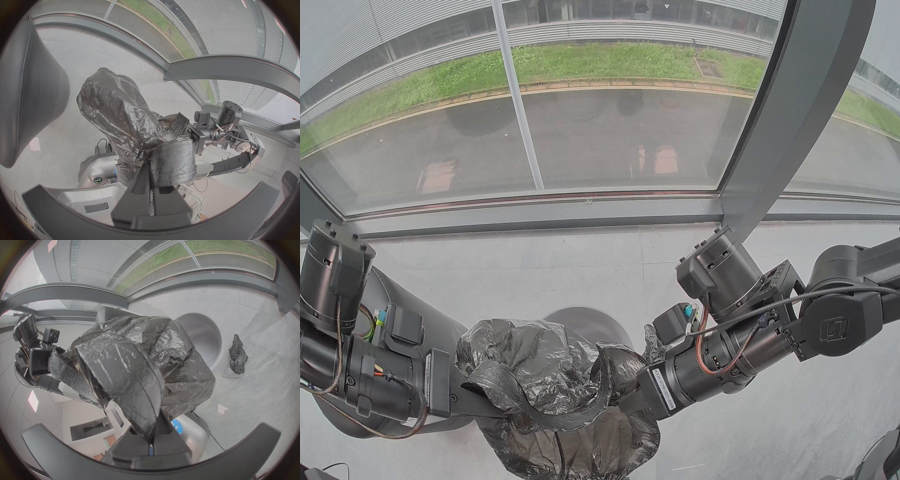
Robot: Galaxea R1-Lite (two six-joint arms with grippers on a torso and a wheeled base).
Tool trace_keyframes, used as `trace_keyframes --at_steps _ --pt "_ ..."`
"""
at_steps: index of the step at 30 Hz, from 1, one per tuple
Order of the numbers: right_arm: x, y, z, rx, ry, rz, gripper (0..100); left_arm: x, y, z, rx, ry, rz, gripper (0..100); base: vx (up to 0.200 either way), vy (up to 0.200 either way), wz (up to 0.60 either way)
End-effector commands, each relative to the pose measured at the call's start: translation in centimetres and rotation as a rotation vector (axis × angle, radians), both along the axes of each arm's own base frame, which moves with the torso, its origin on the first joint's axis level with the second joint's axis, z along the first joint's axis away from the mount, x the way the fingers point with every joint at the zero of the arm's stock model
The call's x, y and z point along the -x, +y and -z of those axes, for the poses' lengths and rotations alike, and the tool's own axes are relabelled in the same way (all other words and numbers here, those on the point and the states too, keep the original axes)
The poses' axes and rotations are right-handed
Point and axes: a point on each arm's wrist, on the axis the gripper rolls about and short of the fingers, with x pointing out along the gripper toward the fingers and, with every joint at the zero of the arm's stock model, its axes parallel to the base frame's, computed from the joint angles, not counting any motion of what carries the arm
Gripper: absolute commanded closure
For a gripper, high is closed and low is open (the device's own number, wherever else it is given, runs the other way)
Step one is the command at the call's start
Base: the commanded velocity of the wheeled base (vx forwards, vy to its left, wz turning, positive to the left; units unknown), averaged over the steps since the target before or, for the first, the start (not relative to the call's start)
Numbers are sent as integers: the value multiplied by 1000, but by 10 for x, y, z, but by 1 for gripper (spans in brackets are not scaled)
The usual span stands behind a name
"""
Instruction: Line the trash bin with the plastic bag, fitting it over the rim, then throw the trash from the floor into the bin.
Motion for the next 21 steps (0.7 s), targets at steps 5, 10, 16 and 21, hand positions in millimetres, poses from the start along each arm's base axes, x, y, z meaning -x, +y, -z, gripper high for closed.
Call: trace_keyframes --at_steps 5,10,16,21 --pt "-1 -6 12 36 32 16 100 -15 -10 17 -32 62 9 100 0 0 0" --pt "-7 -13 19 53 45 40 100 -25 -18 27 -28 58 14 100 0 0 0" --pt "-19 -15 27 62 55 68 100 -42 -30 40 -24 78 24 100 0 0 0" --pt "-45 -7 44 30 20 98 100 -64 -41 58 -34 87 10 100 0 0 0"
